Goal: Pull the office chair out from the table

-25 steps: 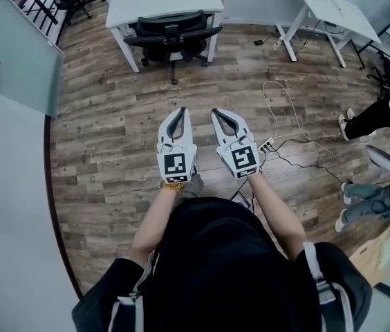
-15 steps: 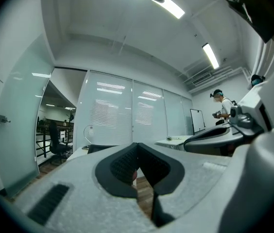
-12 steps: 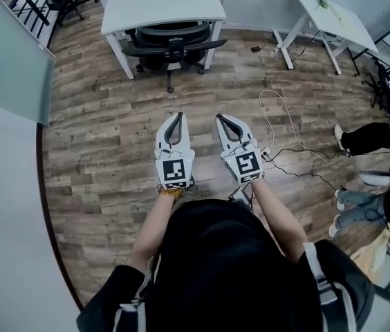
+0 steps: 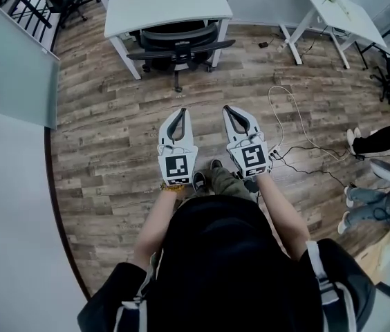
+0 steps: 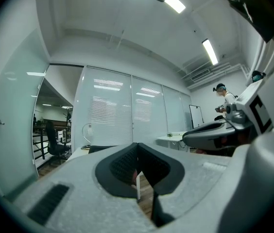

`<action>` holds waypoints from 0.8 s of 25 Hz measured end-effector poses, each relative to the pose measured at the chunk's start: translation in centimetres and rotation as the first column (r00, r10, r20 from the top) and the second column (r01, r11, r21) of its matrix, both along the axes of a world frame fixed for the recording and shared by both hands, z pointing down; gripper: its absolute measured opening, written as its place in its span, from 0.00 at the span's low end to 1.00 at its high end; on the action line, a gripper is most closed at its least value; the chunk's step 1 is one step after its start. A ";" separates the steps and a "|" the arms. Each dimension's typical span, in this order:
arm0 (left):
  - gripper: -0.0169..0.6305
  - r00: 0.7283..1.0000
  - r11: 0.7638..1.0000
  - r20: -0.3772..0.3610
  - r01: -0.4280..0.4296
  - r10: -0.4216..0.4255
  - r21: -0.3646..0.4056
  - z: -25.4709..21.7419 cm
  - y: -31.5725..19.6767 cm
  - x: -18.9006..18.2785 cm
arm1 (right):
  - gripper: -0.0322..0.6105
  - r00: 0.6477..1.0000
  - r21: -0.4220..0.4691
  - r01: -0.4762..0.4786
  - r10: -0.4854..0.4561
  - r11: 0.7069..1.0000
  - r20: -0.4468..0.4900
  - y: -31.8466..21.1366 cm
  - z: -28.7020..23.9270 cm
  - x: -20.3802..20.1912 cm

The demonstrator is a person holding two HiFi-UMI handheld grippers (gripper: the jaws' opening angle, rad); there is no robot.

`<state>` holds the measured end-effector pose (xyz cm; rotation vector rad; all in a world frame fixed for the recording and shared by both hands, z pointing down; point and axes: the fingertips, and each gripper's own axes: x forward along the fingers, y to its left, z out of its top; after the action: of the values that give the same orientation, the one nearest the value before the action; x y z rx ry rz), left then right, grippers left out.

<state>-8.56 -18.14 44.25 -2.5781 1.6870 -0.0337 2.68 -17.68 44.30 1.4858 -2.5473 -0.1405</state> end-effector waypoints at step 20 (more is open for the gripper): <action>0.06 0.988 0.999 0.147 0.040 -0.039 -0.002 1.2 -13.5 -3.3 | 0.06 0.996 -0.002 0.065 -0.065 0.998 -0.053 -15.2 1.5 -0.4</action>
<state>-11.89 -31.63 45.45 -2.4765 1.6868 -0.2241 2.27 -32.88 45.82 1.3800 -2.5543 -0.1858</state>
